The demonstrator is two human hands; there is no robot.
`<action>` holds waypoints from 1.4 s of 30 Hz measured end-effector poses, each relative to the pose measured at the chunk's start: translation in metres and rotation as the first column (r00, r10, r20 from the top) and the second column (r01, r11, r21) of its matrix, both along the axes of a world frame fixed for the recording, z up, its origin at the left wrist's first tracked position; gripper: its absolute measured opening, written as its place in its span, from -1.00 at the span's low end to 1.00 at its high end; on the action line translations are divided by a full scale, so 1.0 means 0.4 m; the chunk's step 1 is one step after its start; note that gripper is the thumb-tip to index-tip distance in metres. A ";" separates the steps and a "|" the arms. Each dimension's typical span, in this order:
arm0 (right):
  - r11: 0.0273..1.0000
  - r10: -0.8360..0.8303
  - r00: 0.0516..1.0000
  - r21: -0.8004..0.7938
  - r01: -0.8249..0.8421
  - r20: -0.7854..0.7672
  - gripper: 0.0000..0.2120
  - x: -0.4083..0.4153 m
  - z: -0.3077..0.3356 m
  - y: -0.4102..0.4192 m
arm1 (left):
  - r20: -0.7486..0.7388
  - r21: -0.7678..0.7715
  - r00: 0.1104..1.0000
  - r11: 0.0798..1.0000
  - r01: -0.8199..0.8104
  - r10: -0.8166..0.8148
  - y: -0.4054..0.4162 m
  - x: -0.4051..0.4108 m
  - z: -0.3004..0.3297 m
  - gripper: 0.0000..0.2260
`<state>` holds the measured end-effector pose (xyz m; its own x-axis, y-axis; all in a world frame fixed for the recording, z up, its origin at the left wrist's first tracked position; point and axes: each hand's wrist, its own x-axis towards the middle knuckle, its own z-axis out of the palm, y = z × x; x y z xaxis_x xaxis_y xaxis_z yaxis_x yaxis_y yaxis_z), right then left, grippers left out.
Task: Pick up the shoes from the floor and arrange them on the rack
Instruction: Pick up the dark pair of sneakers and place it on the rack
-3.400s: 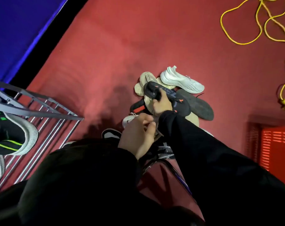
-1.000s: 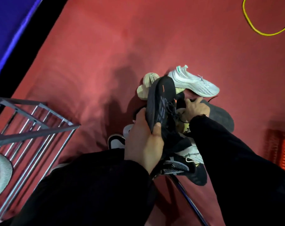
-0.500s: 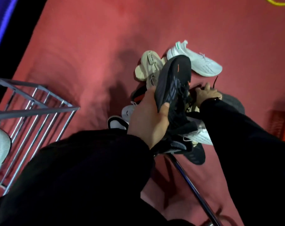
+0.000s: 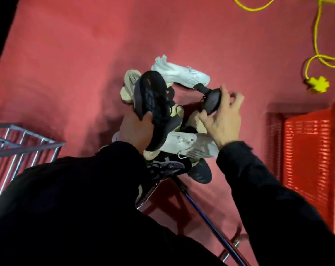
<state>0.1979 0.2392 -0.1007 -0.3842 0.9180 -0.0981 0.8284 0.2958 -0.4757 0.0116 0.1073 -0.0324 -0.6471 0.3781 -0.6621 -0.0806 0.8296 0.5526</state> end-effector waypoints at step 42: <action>0.268 -0.229 0.626 -0.666 -0.696 -0.746 -0.72 -0.425 0.767 -0.764 | 0.406 0.686 0.388 0.004 -0.727 0.828 -0.999 -0.124 0.511 -0.71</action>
<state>0.0280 -0.0663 0.2060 -0.9137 0.2425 -0.3261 0.1450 -0.5551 -0.8190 -0.0378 -0.2922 0.1721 -0.9007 -0.1625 -0.4028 -0.3218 -0.3735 0.8701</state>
